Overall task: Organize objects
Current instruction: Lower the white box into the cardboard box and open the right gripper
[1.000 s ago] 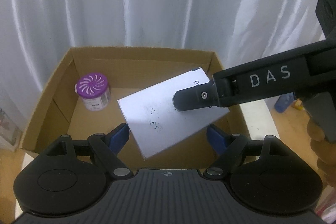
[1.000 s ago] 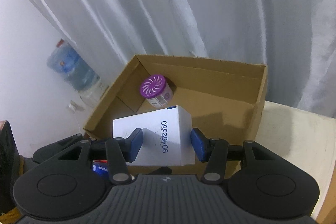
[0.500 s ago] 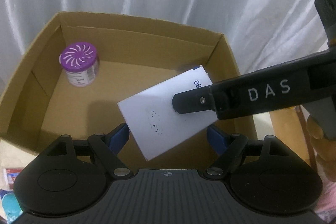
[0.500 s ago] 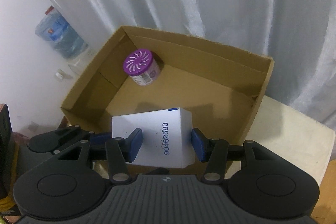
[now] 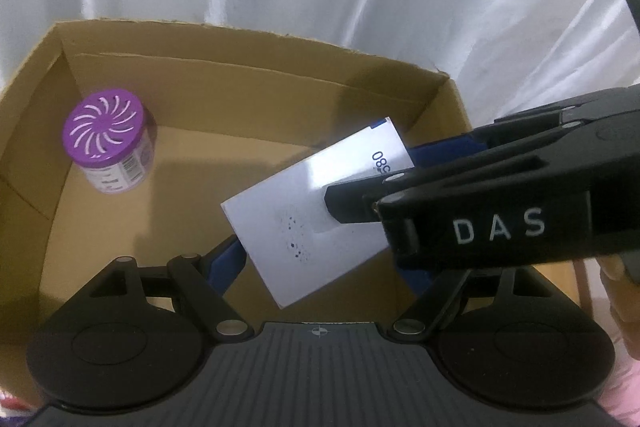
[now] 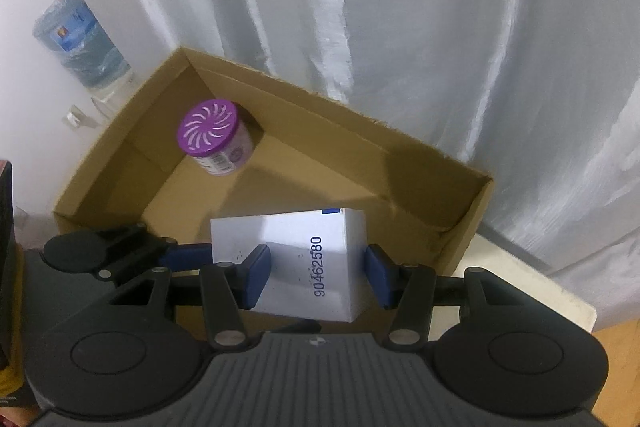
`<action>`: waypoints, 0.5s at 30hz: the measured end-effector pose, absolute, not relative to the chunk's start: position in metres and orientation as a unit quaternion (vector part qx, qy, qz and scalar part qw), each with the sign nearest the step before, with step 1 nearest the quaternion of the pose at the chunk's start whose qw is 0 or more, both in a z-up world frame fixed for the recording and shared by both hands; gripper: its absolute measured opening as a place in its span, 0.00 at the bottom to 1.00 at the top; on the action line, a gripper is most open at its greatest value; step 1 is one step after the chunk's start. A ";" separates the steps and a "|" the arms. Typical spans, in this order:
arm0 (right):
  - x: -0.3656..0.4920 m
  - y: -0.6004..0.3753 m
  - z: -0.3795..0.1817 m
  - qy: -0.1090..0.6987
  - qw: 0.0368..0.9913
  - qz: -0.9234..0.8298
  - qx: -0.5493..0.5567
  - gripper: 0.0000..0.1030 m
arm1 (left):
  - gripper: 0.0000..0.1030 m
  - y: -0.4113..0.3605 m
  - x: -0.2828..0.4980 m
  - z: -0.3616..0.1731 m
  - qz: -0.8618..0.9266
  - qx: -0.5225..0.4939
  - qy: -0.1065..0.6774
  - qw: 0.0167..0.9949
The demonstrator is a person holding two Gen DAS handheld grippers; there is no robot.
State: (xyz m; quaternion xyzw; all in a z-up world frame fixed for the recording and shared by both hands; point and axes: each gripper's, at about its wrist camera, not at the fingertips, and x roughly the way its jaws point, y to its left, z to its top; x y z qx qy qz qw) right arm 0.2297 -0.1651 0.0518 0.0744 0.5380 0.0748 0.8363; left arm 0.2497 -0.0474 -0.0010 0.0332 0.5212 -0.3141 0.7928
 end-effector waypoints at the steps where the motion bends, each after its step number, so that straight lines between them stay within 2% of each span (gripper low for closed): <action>1: 0.231 -0.166 0.050 0.540 0.836 0.073 0.072 0.55 | 0.79 -0.049 0.251 -0.002 -0.314 0.035 0.522 0.792; 15: 0.241 -0.170 0.048 0.536 0.840 0.060 0.060 0.52 | 0.78 -0.076 0.259 0.002 -0.313 0.106 0.477 0.814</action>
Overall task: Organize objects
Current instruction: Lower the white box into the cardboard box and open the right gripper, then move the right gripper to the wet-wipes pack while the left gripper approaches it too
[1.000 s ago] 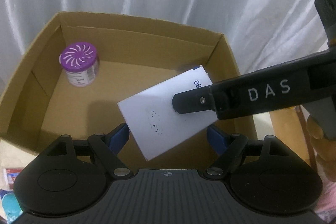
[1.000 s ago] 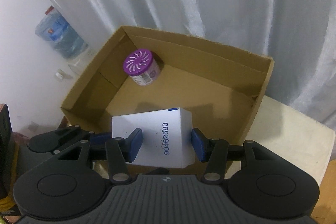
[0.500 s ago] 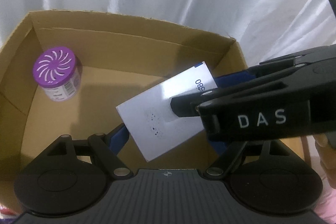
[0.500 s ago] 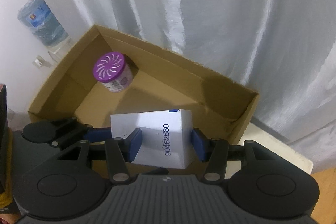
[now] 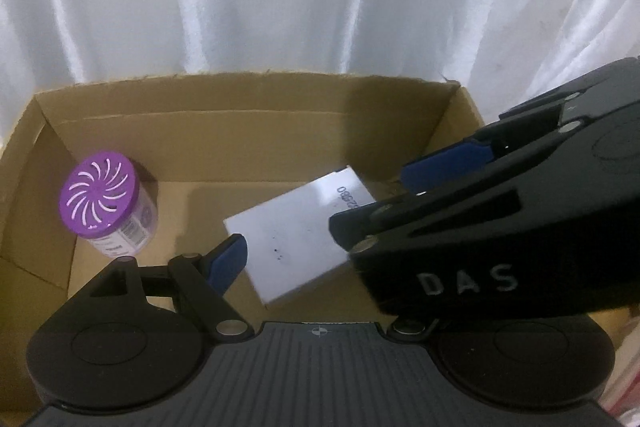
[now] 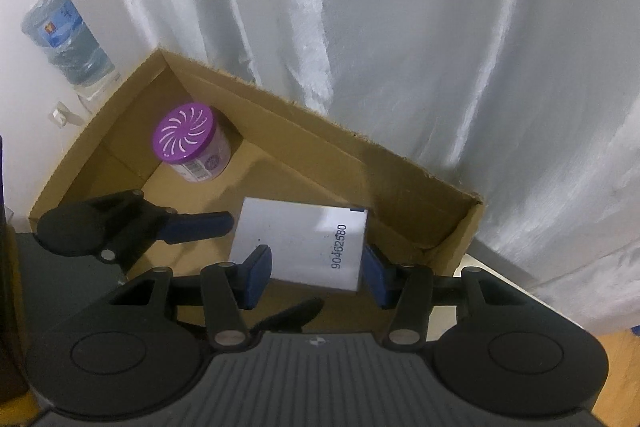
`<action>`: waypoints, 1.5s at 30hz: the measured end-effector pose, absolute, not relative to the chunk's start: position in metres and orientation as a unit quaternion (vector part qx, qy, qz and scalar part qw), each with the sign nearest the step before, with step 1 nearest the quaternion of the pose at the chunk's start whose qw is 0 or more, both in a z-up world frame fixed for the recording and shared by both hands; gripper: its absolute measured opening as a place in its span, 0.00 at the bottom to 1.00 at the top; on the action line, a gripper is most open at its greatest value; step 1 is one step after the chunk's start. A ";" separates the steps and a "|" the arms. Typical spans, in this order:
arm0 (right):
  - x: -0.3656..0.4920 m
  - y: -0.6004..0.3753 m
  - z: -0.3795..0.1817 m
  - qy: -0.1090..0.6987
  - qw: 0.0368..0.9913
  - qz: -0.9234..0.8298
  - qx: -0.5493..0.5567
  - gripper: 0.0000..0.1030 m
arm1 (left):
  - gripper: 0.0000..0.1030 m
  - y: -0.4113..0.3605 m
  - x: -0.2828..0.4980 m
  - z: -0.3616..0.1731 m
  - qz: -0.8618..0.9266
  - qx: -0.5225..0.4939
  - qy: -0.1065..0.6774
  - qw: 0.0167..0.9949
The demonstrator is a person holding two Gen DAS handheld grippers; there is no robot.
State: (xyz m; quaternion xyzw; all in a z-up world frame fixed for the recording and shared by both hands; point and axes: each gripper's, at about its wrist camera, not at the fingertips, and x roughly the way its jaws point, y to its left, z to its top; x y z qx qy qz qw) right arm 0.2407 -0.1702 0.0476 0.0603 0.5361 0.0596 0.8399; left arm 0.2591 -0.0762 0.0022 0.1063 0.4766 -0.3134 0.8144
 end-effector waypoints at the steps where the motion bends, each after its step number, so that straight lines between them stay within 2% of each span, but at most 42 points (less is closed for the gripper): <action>1: 0.241 -0.171 0.048 0.536 0.840 0.058 0.063 0.52 | 0.78 -0.077 0.259 0.003 -0.313 0.108 0.476 0.815; 11: 0.232 -0.176 0.055 0.523 0.842 0.071 0.112 0.52 | 0.79 -0.061 0.251 0.018 -0.311 0.090 0.469 0.821; 27: 0.152 -0.178 0.117 0.408 0.885 0.097 0.204 0.52 | 0.89 0.016 0.193 0.070 -0.324 0.027 0.417 0.849; 37: 0.094 -0.162 0.103 0.372 0.885 0.103 0.258 0.53 | 0.92 0.070 0.155 0.080 -0.289 -0.004 0.401 0.869; 40: 0.073 -0.159 0.094 0.357 0.883 0.099 0.289 0.59 | 0.93 0.087 0.143 0.080 -0.274 -0.009 0.396 0.876; 45: 0.045 -0.153 0.079 0.347 0.872 0.103 0.329 0.59 | 0.94 0.119 0.122 0.079 -0.241 -0.009 0.390 0.889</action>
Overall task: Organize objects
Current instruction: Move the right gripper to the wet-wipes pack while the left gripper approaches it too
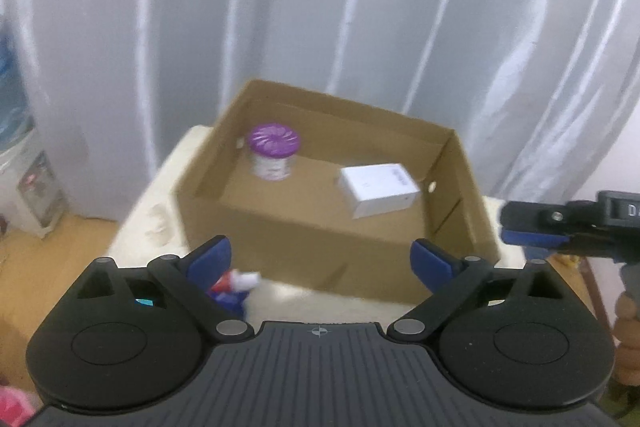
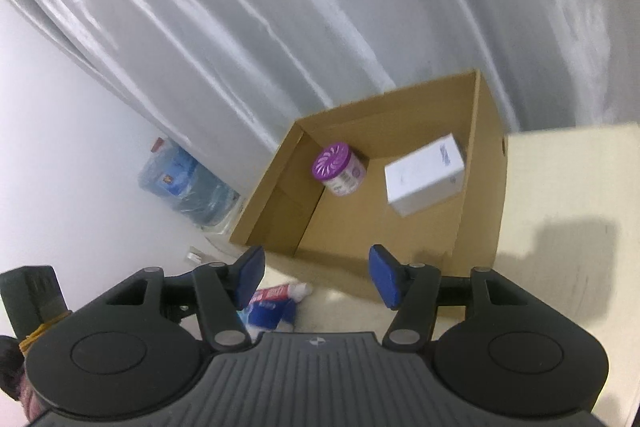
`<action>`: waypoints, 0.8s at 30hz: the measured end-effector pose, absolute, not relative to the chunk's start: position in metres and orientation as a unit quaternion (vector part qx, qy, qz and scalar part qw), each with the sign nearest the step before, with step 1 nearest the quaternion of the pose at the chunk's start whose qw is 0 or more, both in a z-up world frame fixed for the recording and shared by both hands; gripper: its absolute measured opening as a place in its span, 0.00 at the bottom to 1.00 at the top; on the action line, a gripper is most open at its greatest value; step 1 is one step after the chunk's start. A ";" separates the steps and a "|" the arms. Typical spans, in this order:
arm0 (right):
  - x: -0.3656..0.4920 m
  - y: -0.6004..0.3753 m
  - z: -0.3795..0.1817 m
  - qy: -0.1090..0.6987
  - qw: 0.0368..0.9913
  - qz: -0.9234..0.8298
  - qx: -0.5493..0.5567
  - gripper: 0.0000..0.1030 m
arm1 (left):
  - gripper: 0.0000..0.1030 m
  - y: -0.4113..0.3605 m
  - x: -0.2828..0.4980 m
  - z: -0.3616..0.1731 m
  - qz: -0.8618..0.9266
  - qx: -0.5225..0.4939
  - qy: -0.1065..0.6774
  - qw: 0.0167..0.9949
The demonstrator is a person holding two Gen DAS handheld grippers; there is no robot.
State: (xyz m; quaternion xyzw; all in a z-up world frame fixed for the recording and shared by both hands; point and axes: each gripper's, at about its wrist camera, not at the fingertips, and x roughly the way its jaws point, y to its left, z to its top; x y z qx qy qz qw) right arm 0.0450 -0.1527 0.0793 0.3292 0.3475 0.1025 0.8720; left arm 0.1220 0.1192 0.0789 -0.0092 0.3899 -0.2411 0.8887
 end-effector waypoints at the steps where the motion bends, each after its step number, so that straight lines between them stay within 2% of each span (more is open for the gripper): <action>1: 0.040 -0.152 0.078 0.349 0.870 0.102 0.331 0.59 | 0.94 0.125 0.118 0.080 -0.235 -0.011 0.390 0.890; 8: 0.015 -0.150 0.065 0.350 0.865 0.100 0.345 0.63 | 0.97 0.167 0.086 0.072 -0.182 -0.023 0.393 0.901; 15: 0.012 -0.130 0.045 0.390 0.848 0.126 0.337 0.63 | 0.97 0.187 0.063 0.046 -0.141 -0.035 0.405 0.903; 24: 0.027 -0.088 0.049 0.407 0.836 0.175 0.324 0.74 | 0.98 0.201 0.061 0.033 -0.137 -0.021 0.405 0.904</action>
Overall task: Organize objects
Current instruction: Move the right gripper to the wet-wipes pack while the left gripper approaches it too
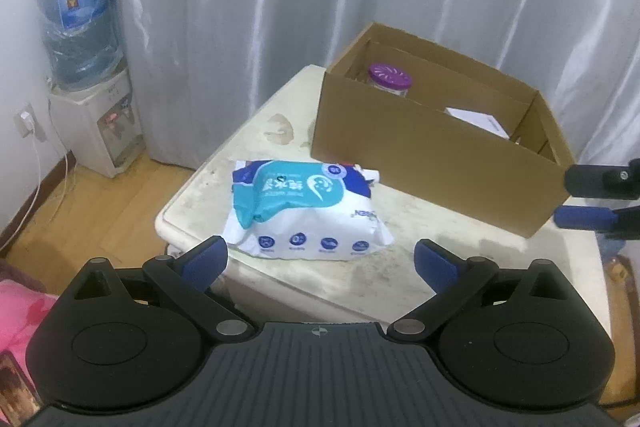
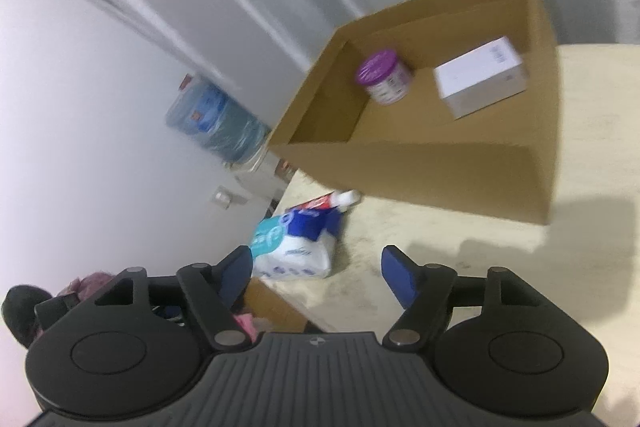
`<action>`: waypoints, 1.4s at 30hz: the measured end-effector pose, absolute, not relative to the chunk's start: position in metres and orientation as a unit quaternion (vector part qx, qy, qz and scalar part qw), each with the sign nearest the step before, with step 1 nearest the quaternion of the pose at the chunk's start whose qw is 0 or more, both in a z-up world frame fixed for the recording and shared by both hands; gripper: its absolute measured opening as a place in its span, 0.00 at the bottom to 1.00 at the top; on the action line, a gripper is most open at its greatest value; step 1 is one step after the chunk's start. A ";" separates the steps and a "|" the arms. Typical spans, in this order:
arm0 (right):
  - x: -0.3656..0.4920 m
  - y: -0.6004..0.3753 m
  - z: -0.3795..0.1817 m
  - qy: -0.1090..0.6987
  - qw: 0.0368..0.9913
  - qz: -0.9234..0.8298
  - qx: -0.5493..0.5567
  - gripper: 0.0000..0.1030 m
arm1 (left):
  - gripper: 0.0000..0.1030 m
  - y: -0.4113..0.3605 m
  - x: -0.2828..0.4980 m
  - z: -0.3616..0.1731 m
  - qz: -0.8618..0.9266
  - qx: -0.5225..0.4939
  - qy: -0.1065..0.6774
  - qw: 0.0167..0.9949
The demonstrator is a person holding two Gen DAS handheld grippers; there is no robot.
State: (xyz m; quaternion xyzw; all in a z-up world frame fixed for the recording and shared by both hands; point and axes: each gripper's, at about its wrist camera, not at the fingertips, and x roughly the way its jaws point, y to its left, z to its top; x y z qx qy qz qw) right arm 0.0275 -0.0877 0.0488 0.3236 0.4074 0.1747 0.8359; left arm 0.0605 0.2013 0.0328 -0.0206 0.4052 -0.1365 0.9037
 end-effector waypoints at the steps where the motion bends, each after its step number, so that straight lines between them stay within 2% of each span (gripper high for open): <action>1: 0.030 -0.082 0.048 0.413 0.833 0.179 0.322 0.76 | 0.98 0.203 0.062 0.031 -0.138 -0.020 0.404 0.904; 11: 0.079 -0.031 0.031 0.469 0.809 0.192 0.298 0.79 | 0.99 0.225 0.089 0.004 -0.147 -0.048 0.416 0.896; 20: 0.134 0.007 0.003 0.516 0.776 0.191 0.309 0.79 | 0.99 0.246 0.131 -0.019 -0.149 -0.130 0.445 0.873; 28: 0.158 0.020 -0.017 0.541 0.759 0.182 0.313 0.79 | 0.99 0.239 0.146 -0.029 -0.186 -0.136 0.456 0.860; 32: 0.162 0.020 -0.025 0.550 0.743 0.187 0.330 0.84 | 1.00 0.231 0.149 -0.030 -0.201 -0.135 0.461 0.854; 42: 0.160 0.021 -0.026 0.561 0.736 0.198 0.322 0.86 | 1.00 0.211 0.138 -0.022 -0.208 -0.104 0.458 0.858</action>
